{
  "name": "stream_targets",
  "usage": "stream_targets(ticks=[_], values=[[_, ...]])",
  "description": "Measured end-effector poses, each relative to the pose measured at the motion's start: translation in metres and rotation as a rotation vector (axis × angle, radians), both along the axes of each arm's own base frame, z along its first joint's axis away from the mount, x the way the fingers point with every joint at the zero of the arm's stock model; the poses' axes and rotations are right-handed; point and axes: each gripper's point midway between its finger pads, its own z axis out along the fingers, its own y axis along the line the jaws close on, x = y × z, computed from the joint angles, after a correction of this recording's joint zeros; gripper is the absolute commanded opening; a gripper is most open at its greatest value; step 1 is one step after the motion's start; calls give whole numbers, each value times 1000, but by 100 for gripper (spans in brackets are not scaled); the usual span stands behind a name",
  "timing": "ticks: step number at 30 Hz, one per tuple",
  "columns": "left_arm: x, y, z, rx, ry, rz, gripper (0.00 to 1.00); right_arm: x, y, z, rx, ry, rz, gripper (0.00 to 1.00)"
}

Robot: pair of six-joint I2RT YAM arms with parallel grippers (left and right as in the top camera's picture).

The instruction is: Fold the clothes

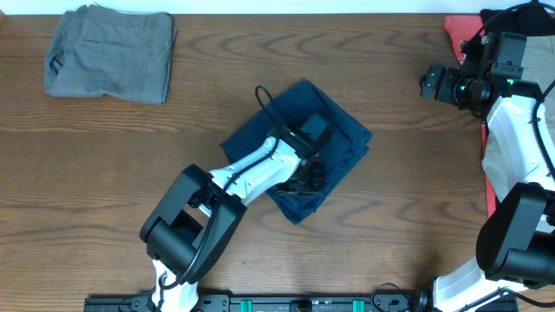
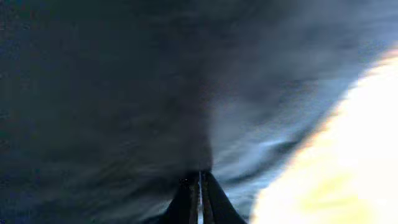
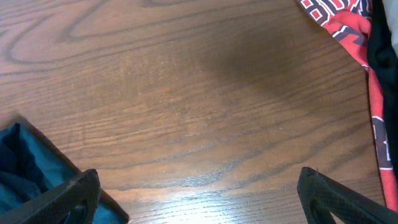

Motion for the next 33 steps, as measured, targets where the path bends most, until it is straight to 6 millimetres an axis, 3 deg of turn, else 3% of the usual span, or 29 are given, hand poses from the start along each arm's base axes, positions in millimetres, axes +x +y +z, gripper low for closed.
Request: stream_targets(ticks=[3, 6, 12, 15, 18, 22, 25, 28, 30, 33], values=[[1, -32, 8, -127, -17, -25, 6, 0, 0, 0, 0, 0, 0, 99], [-1, -50, 17, -213, -12, -40, 6, 0, 0, 0, 0, 0, 0, 99], [12, -70, 44, -304, -52, -79, 7, 0, 0, 0, 0, 0, 0, 99], [25, -69, 69, -327, -108, -94, 17, 0, 0, 0, 0, 0, 0, 99], [46, -39, 93, -288, -174, -41, 22, 0, 0, 0, 0, 0, 0, 99], [93, 43, 110, -150, -257, 134, 22, 0, 0, 0, 0, 0, 0, 99], [123, 111, 103, -41, -282, 260, 21, 0, 0, 0, 0, 0, 0, 99], [144, 166, 94, 27, -291, 363, 13, 0, 0, 0, 0, 0, 0, 99], [151, 189, 89, 55, -292, 403, 8, 0, 0, 0, 0, 0, 0, 99], [157, 208, 79, 80, -283, 436, 6, 0, 0, 0, 0, 0, 0, 99]])
